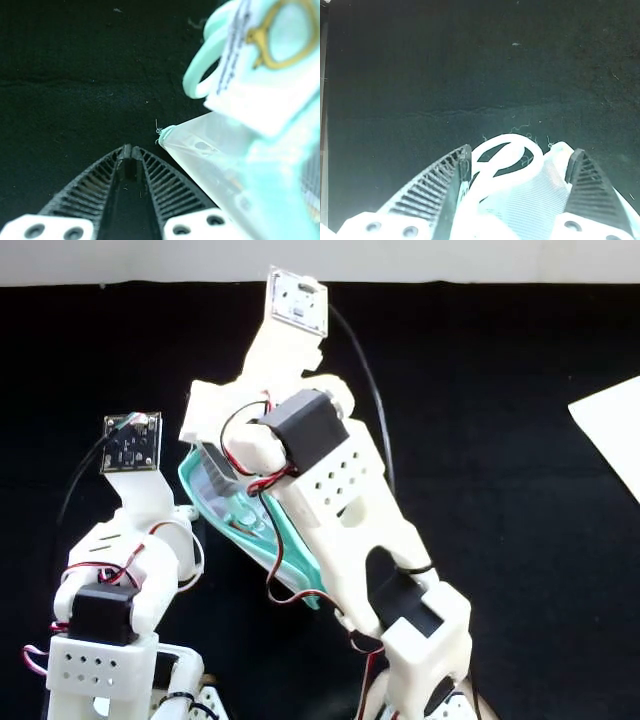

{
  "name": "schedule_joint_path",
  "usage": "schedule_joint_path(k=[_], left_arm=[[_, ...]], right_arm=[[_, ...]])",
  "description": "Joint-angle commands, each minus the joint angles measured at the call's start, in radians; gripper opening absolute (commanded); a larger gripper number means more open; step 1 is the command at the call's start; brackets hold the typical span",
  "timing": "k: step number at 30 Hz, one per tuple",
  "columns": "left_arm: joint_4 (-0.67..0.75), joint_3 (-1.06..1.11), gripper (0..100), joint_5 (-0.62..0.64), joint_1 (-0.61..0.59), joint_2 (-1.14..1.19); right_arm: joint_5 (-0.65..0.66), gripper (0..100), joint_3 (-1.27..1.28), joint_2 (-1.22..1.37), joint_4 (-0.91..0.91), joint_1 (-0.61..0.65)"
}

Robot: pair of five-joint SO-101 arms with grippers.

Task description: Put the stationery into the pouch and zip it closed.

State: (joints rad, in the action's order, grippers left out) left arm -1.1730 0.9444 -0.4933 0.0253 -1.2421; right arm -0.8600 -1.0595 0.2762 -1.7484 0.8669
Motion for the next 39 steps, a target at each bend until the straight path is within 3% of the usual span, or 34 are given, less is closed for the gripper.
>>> schedule_joint_path(k=[1,11,30,33,36,39], left_arm=[[0.017,-0.01,1,-0.005,-0.002,-0.01],[0.017,-0.01,1,-0.005,-0.002,-0.01],[0.017,-0.005,1,-0.005,-0.002,-0.01],[0.017,-0.005,1,-0.005,-0.002,-0.01],[0.017,-0.005,1,-0.005,-0.002,-0.01],[0.017,-0.005,1,-0.005,-0.002,-0.01]], right_arm=[[-0.009,30.3,-0.002,-0.012,-0.015,-0.056],[-0.011,30.3,-0.002,-0.013,-0.015,-0.091],[-0.011,29.9,-0.002,-0.01,-0.015,0.013],[-0.003,21.4,-0.001,-0.01,-0.015,0.012],[-0.003,2.5,-0.002,-0.008,-0.012,0.005],[-0.003,3.3,0.001,-0.008,-0.013,-0.008]])
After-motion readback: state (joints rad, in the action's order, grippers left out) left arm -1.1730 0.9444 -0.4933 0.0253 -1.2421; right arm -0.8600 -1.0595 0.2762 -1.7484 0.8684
